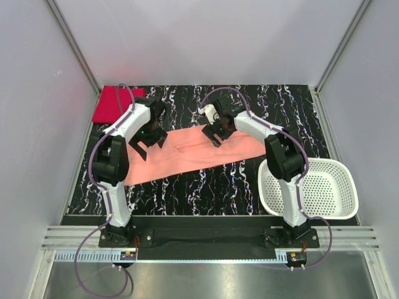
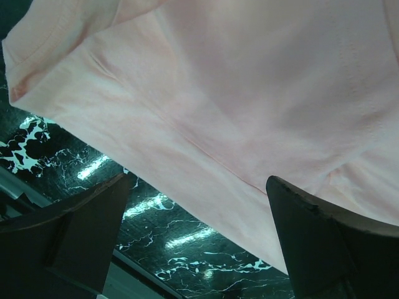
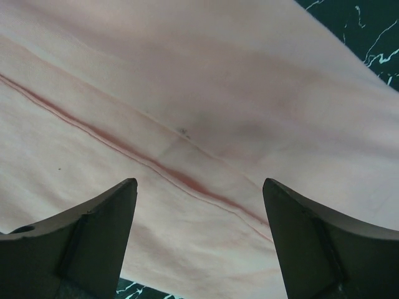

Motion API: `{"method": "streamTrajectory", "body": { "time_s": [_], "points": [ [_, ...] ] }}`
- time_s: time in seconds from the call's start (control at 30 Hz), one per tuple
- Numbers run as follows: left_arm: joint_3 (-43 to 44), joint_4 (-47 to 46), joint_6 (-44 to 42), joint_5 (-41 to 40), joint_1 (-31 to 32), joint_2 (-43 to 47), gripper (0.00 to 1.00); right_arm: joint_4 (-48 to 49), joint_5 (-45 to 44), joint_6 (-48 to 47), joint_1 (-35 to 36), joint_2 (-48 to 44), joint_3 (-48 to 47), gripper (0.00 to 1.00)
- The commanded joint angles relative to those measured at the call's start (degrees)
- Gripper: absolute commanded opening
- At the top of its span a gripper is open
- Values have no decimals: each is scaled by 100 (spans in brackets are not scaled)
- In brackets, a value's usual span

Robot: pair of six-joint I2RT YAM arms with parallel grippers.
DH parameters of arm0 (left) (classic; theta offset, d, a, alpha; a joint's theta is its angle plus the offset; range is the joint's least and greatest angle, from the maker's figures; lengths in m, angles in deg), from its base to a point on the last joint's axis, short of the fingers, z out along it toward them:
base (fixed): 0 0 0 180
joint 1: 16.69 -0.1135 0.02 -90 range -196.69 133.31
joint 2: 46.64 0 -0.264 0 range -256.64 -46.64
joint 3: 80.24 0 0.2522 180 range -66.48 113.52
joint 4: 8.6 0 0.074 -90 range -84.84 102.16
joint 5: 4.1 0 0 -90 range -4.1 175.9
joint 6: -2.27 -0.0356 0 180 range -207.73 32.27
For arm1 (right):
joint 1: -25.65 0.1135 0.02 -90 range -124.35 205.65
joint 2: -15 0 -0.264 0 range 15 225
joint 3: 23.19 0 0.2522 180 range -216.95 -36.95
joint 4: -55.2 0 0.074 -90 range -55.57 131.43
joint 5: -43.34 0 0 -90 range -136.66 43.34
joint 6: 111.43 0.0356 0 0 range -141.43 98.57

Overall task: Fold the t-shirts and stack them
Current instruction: Fold the tshirt

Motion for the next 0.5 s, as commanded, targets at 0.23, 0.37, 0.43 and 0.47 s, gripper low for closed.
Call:
{"method": "streamTrajectory", "body": {
  "time_s": [0.23, 0.37, 0.43, 0.47],
  "points": [
    [-272, 188, 368, -225, -17, -306, 99, -114, 301, -516, -44, 580, -672, 89],
    [-185, 179, 377, -358, -44, -544, 99, -229, 899, -349, -80, 485, -339, 88],
    [-36, 249, 351, -559, -35, -701, 99, -106, 918, -209, -80, 379, 20, 88],
    [26, 232, 299, -682, -26, -859, 99, -114, 865, -78, -62, 283, 101, 87]
  ]
}}
